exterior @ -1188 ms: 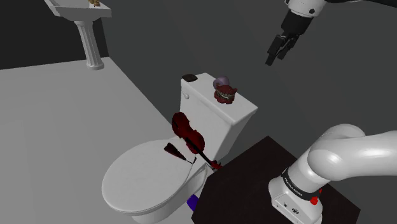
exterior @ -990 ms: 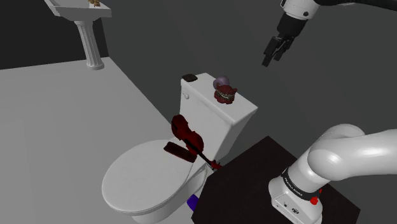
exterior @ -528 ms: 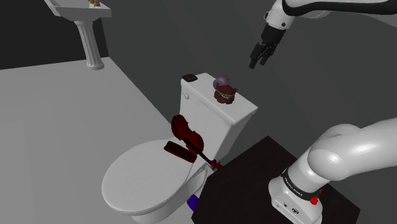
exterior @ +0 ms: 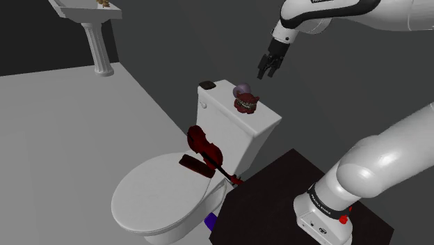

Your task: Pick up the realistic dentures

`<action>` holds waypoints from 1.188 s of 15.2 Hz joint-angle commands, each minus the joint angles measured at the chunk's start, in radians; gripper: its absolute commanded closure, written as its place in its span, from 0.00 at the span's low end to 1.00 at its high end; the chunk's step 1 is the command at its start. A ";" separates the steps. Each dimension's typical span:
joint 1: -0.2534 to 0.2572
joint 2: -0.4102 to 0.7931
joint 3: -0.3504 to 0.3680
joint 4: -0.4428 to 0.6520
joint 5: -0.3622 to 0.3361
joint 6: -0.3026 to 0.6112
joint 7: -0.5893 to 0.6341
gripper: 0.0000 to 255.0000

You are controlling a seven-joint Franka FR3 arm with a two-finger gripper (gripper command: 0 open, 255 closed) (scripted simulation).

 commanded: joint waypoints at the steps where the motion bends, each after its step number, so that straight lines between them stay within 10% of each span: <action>1: 0.001 0.080 -0.019 0.043 0.039 0.018 -0.037 0.00; 14: -0.080 0.634 -0.031 0.456 0.318 0.001 -0.235 0.00; 18: -0.082 0.655 -0.026 0.433 0.328 0.042 -0.250 0.00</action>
